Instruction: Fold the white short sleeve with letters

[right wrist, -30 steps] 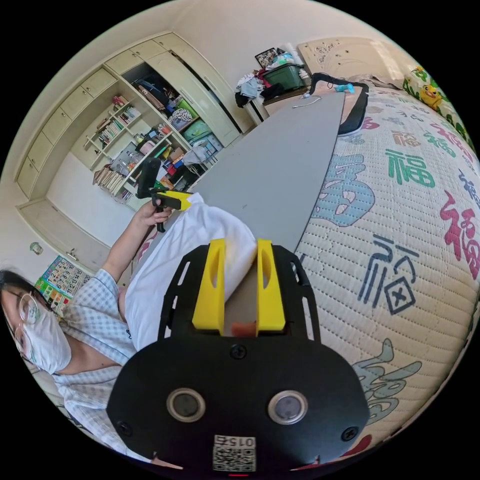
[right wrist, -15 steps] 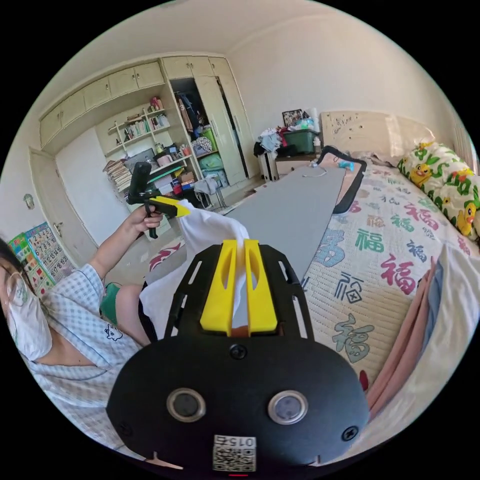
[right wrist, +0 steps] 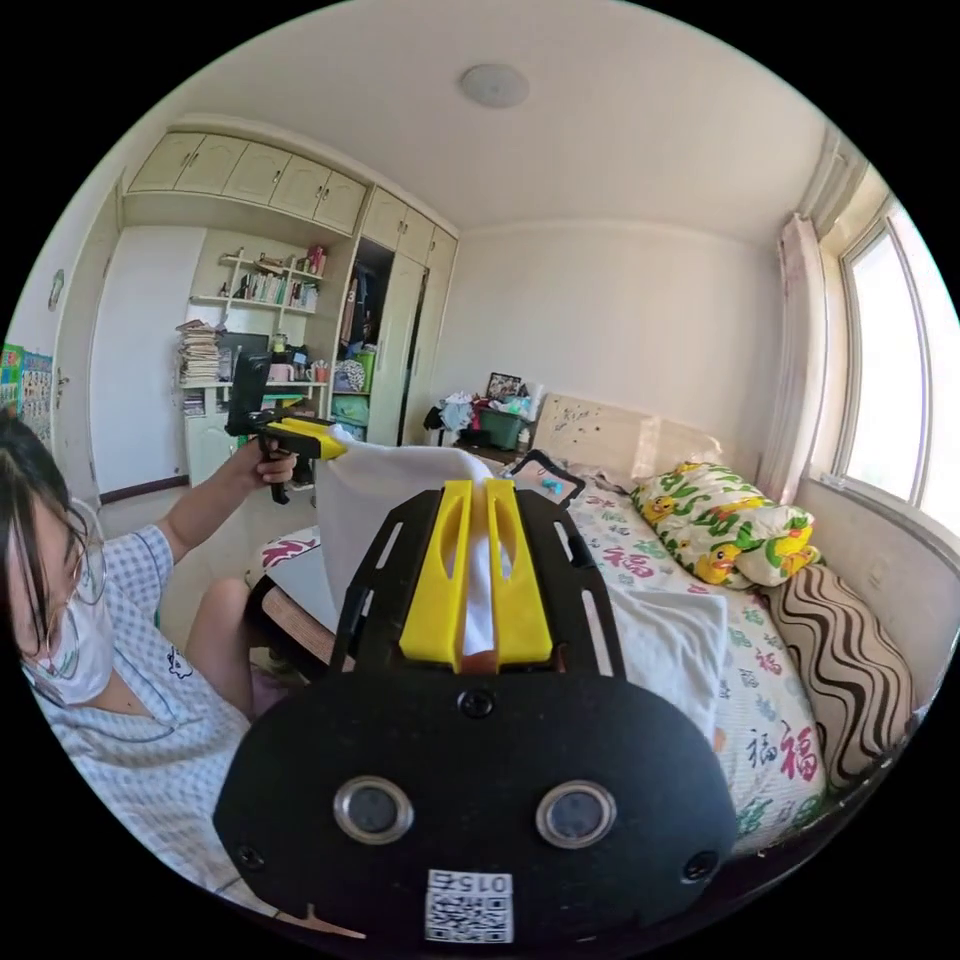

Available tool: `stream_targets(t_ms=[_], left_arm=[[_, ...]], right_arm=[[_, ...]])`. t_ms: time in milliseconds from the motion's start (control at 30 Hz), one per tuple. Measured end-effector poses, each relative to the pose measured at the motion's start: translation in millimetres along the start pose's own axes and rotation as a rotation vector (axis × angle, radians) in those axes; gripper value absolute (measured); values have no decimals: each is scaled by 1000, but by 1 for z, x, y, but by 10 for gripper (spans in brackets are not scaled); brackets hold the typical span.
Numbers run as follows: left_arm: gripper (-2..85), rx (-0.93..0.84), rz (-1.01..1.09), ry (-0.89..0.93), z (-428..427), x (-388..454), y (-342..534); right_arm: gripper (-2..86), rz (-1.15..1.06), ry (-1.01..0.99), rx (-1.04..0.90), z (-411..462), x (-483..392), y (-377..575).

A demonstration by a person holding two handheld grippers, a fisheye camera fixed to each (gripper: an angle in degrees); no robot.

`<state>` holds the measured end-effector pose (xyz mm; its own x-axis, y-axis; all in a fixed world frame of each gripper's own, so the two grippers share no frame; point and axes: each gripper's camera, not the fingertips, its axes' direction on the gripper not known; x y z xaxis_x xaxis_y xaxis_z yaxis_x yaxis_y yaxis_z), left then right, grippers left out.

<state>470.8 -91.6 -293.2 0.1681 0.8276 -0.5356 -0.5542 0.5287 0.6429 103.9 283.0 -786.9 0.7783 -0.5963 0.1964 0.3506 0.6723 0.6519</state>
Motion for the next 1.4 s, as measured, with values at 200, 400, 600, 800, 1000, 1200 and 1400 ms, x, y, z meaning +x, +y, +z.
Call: stream_targets(t_ms=[200,400,600,800,1000,1200,1400], left_arm=[[18,119,-17,97,103,-11,-63],[18,124,-234,136,256,-102,-49],[20,-27,-539,106,438,-221,55],[4,15,-700,139,527,-288,152],[-8,148,-987,64,559,-311,258],[-9,272,-1098,187,570,-306,309],[-9,298,-1102,206,581,-289,318]], right_arm=[[6,-21,265,-15,-34,34,-40],[2,44,385,-143,73,136,-50],[9,239,434,-421,285,262,23],[-3,239,690,-549,390,304,72],[-7,102,886,-464,411,292,84],[-10,-49,1157,-475,455,291,86],[-10,-214,1214,-539,512,286,34]])
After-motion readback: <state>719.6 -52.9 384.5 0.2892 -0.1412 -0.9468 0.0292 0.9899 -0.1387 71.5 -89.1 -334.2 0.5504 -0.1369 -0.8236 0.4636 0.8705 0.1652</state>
